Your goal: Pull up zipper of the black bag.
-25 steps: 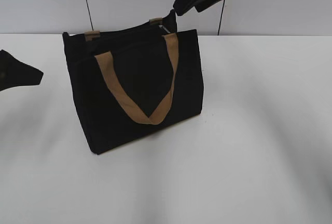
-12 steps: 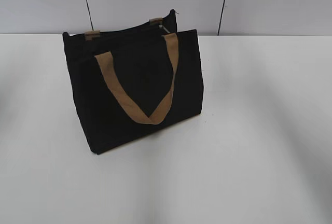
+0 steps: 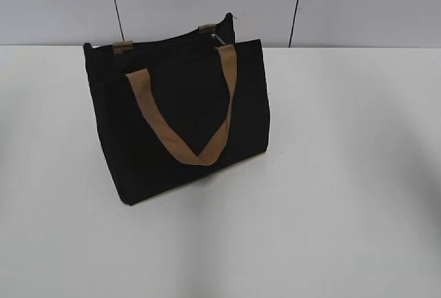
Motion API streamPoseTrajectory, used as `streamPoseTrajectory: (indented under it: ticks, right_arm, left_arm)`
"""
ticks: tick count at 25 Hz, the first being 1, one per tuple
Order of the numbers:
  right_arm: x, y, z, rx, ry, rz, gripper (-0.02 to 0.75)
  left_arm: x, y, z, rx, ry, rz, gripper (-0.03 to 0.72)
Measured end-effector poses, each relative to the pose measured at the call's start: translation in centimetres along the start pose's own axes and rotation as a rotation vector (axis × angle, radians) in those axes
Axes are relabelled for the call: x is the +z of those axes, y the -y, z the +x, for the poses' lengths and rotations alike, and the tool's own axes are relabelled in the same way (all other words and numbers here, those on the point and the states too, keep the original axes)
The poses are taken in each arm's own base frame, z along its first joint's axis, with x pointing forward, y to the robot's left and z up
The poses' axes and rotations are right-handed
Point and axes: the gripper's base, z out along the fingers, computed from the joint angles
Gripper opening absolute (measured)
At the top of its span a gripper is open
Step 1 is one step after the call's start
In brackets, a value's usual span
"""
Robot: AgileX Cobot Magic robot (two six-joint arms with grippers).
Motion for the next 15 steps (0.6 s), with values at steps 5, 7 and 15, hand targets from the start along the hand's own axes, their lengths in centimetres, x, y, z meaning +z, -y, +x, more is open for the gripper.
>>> streamPoseTrajectory:
  ticks: [5,7,15]
  right_arm:
    - [-2.3,-2.4,9.1,0.026,-0.021,-0.017,0.470]
    - [-2.7,-3.3,12.7,0.032,-0.017,-0.016,0.470]
    - [-1.4,-5.9,23.6,0.087,-0.045,-0.020,0.470]
  left_arm:
    - [-4.6,0.9,6.7,-0.024,0.119,0.024,0.527]
    - [-5.6,1.2,9.3,-0.029,0.163,0.028,0.527]
    - [-5.2,2.3,17.4,-0.038,0.226,0.042,0.527]
